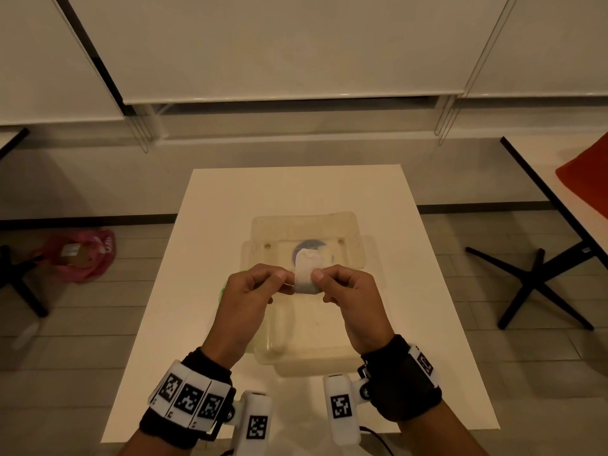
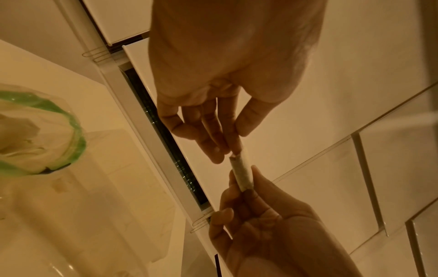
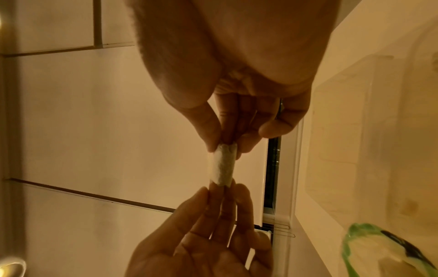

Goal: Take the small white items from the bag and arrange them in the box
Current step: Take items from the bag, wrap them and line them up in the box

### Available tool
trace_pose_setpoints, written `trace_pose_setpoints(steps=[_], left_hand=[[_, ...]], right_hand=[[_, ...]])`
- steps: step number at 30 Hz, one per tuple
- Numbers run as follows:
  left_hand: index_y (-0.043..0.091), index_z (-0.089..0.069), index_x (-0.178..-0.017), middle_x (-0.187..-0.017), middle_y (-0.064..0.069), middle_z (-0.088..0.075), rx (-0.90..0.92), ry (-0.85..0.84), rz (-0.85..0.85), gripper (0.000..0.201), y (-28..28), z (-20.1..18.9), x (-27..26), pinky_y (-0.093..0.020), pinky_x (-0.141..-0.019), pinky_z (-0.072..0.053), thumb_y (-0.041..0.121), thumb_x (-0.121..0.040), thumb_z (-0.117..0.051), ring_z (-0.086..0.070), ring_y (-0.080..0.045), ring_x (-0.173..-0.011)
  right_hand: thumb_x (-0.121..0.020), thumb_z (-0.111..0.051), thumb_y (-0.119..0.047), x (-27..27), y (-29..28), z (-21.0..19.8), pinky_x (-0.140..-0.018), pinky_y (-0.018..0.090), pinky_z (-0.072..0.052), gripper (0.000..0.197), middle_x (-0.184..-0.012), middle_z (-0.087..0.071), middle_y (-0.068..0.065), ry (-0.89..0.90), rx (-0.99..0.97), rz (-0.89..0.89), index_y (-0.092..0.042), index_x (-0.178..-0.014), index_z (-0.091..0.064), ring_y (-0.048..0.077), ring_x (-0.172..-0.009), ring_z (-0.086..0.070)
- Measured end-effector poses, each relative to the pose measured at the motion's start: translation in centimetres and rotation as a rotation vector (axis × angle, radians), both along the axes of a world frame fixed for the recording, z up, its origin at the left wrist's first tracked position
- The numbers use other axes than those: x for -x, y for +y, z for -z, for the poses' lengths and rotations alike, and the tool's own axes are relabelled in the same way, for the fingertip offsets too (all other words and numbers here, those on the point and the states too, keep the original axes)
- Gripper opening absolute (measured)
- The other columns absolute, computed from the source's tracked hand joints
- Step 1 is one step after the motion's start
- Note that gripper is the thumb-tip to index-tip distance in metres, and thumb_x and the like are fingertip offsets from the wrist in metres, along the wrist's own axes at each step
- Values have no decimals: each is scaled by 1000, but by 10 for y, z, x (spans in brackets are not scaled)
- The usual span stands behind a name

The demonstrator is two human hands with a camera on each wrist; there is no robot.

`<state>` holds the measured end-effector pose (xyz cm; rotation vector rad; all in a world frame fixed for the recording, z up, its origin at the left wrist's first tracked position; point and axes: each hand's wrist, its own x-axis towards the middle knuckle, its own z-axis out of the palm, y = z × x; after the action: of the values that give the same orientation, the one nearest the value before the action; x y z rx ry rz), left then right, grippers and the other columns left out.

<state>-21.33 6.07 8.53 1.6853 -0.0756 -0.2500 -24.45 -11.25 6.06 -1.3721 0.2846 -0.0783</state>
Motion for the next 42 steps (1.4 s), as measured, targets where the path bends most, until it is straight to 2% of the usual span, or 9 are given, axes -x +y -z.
trace_pose_setpoints(steps=[9,13,18,22,27,31,36,40,42], left_hand=[[11,-75,-80,-92,-9,-75,67,-15,48,24,3,-5,0,-37,-79,-42,28,-80,-59,-67,-21,-91],[7,-70,-86,-94,-10,-74,90,-9,19,20,0,-4,-2,-40,-79,-42,23,-81,-58,-70,-27,-90],[14,-71,-101,-94,-6,-73,89,17,46,30,-6,-4,-3,-34,-74,-45,37,-82,-70,-67,-15,-82],[10,-70,-96,-89,-2,-71,9,-26,80,14,-10,0,-3,-25,-70,-47,19,-99,-60,-59,-10,-79],[3,-60,-96,-86,-8,-66,190,203,131,21,-8,6,-5,-26,-76,-50,14,-105,-45,-64,-16,-83],[6,-59,-97,-79,-7,-59,422,467,277,17,-9,5,-2,-27,-74,-51,3,-101,-42,-64,-19,-79],[7,-67,-105,-80,-9,-60,524,581,312,22,-9,9,0,-29,-73,-54,4,-90,-51,-64,-20,-77],[5,-64,-123,-108,-19,-67,439,485,227,32,-6,13,-1,-37,-85,-51,20,-103,-43,-68,-28,-100],[8,-69,-116,-118,-18,-67,411,413,186,40,-5,14,-3,-41,-91,-50,35,-102,-43,-66,-27,-107]], right_hand=[[-95,-62,-15,-3,-2,-1,-68,29,-41,21,-80,-63,8,17,-109,-20,-4,-81,-72,15,-74,-50],[-97,-59,-16,-3,-2,-2,-67,27,-42,22,-83,-64,9,26,-137,-28,-2,-84,-70,17,-77,-49],[-95,-63,-12,-2,-1,-3,-67,26,-41,19,-76,-62,4,-7,-49,-43,-7,-78,-70,13,-70,-48],[-88,-71,-7,2,1,-10,-69,23,-45,11,-72,-64,2,-102,53,-97,-3,-78,-68,11,-70,-55],[-99,-55,-7,-4,-11,-19,-69,27,-45,10,-93,-68,10,-163,94,-71,-7,-100,-65,16,-78,-61],[-98,-55,-7,-15,-20,-23,-82,32,-50,36,-113,-63,-2,-218,426,-341,-29,-124,-64,12,-98,-59],[-97,-59,-19,-23,-21,-31,-83,41,-48,10,-106,-63,2,-175,458,-527,-23,-99,-67,19,-100,-60],[-97,-60,-14,-27,-22,-32,-72,20,-43,9,-87,-64,-6,-182,530,-499,-20,-92,-65,8,-82,-56],[-96,-63,-14,-27,-23,-33,-69,15,-40,6,-85,-65,-3,-183,591,-477,-17,-91,-66,7,-77,-56]])
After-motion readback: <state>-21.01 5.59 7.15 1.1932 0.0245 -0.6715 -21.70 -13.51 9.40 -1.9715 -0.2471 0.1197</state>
